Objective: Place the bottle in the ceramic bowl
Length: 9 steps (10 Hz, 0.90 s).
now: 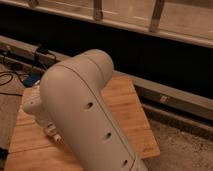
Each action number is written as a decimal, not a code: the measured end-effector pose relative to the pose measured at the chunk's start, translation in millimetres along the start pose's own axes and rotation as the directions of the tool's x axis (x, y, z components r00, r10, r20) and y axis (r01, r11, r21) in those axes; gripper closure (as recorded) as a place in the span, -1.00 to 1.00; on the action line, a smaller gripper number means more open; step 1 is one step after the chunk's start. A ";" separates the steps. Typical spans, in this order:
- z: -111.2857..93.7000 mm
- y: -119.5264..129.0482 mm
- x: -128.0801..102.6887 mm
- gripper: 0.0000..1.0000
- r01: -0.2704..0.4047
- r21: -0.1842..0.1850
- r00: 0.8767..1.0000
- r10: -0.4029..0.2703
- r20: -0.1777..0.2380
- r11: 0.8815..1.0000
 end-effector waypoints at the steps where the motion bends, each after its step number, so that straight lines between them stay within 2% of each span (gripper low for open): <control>1: -23.4 -5.1 -0.8 1.00 -0.006 0.027 1.000 0.006 0.023 1.000; 4: -97.4 -27.0 1.0 1.00 -0.038 0.100 0.996 0.030 0.080 0.994; 6: -139.1 -61.3 7.7 1.00 -0.093 0.146 0.991 0.077 0.112 0.985; 7: -152.5 -81.8 14.5 1.00 -0.120 0.162 0.987 0.100 0.126 0.979; 9: -166.7 -119.1 40.4 1.00 -0.179 0.177 0.977 0.153 0.150 0.968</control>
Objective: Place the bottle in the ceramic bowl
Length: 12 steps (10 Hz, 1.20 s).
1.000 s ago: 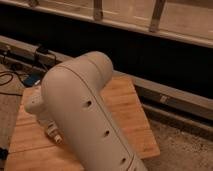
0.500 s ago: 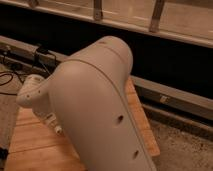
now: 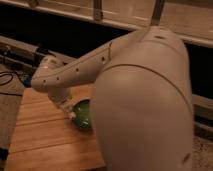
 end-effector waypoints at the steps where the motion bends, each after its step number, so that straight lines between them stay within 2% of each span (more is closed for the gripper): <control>1: 1.5 -20.1 13.8 1.00 -0.027 0.001 1.000 0.027 0.011 1.000; 2: 9.5 -36.2 31.7 1.00 -0.061 0.000 0.998 0.061 0.018 0.998; 4: 32.4 -43.1 50.9 1.00 -0.096 -0.018 0.995 0.096 0.015 0.995; 7: 73.9 -36.3 66.3 0.94 -0.117 -0.061 0.993 0.117 -0.010 0.991; 9: 81.4 -32.3 66.9 0.86 -0.117 -0.069 0.993 0.117 -0.016 0.991; 12: 81.5 -33.5 67.7 0.28 -0.119 -0.067 0.993 0.119 -0.017 0.991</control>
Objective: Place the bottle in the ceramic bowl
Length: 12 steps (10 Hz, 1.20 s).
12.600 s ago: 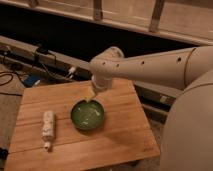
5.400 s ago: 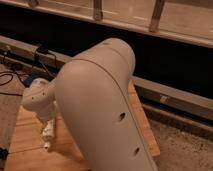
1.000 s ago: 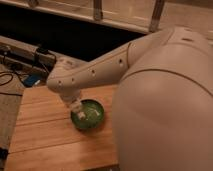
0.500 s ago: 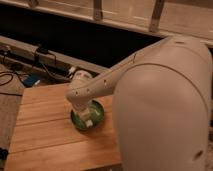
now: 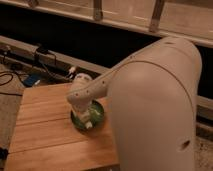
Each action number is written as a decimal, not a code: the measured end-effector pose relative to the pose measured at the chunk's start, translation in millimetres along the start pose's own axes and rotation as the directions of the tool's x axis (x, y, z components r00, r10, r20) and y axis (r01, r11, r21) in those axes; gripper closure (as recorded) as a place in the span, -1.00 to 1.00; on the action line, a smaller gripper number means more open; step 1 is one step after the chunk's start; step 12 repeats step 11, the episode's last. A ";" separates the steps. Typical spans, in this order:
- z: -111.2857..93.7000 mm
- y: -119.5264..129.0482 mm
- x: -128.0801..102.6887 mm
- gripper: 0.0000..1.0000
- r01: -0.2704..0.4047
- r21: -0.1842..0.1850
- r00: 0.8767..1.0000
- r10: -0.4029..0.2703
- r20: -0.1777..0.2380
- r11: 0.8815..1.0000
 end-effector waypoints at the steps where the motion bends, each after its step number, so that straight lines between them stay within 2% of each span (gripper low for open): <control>1: 0.1 0.8 -0.3 0.09 0.001 0.000 1.000 -0.001 0.000 1.000; 4: 0.2 0.3 -0.2 -0.49 0.001 0.000 1.000 -0.001 0.000 1.000; 5: 0.2 0.6 -0.5 -0.60 0.001 0.000 1.000 -0.001 0.000 1.000; 12: 0.9 0.1 0.2 -0.60 0.000 0.000 1.000 0.000 -0.002 1.000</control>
